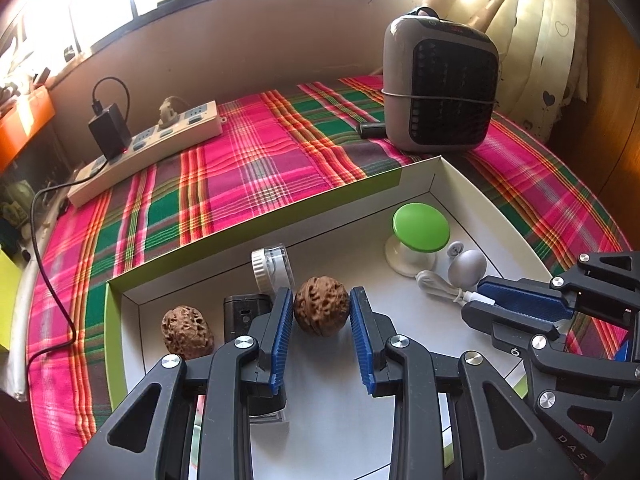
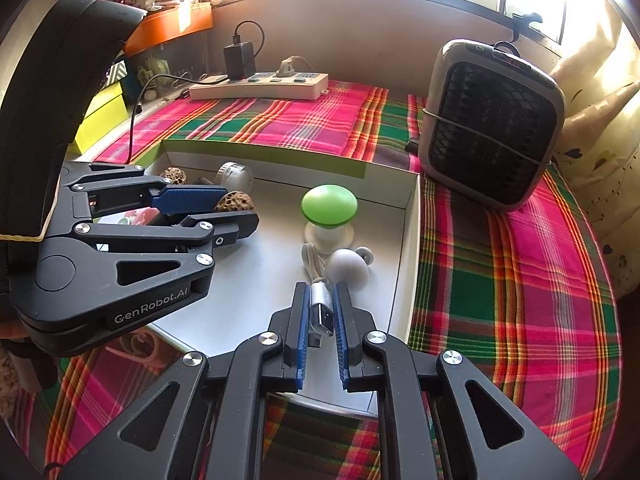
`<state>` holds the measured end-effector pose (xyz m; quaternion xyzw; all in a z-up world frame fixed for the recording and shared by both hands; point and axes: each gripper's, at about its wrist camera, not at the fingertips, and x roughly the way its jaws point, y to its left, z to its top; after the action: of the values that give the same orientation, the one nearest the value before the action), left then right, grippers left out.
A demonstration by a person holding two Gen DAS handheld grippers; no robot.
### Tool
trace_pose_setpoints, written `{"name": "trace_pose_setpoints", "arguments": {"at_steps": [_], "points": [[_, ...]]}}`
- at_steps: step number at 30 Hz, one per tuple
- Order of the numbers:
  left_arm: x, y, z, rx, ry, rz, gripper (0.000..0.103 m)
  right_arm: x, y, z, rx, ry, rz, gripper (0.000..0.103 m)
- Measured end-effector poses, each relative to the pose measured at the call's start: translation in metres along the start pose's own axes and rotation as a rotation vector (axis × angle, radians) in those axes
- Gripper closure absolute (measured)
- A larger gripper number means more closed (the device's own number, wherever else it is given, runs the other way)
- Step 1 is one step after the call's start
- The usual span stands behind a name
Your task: Organize objects
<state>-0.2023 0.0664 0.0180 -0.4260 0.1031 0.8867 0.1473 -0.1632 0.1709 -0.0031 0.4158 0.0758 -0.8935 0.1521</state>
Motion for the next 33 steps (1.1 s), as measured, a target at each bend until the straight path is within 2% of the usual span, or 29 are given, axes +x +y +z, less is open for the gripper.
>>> {"name": "trace_pose_setpoints", "arguments": {"at_steps": [17,22,33], "points": [[-0.004,0.004,-0.002,-0.025,0.000,-0.007,0.069,-0.001,-0.001,0.001,0.009,0.000,0.008,0.090],[-0.008,0.005,-0.003,-0.029,-0.006,-0.009,0.069,-0.003,0.000,0.001,0.011,-0.003,0.010,0.082],[-0.018,0.007,-0.006,-0.038,-0.023,-0.012,0.068,-0.010,0.003,-0.002,0.011,-0.023,0.002,0.081]]}}
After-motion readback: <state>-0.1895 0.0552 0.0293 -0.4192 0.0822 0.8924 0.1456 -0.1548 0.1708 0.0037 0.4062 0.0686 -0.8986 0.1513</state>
